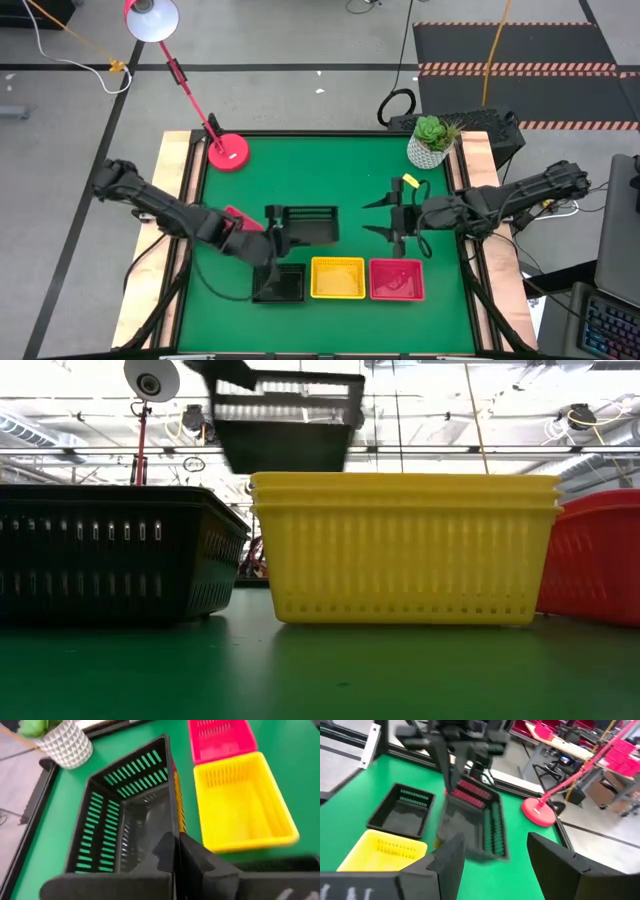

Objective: Stack baskets by color
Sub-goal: Stack the top black bin on top of the bottom black bin

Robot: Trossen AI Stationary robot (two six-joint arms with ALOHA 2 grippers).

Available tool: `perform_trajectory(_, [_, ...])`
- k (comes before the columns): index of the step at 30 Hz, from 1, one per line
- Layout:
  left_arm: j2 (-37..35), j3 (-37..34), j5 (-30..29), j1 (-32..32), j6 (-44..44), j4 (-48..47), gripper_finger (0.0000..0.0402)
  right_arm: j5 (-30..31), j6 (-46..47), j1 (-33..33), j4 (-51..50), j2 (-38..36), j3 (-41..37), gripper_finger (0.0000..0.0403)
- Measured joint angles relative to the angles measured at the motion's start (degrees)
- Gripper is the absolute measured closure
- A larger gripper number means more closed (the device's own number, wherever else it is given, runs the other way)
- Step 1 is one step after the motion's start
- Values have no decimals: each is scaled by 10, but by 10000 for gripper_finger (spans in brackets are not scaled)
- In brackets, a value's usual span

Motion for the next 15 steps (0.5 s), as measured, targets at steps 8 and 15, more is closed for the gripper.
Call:
perform_trajectory(8, [-34, 0, -51, -89, -78, -57, 389, 3, 54, 0, -26, -2, 0, 197])
perform_trajectory(15, [-37, 1, -68, -153, -73, -66, 392, 1, 180, 26, -74, 3, -10, 197])
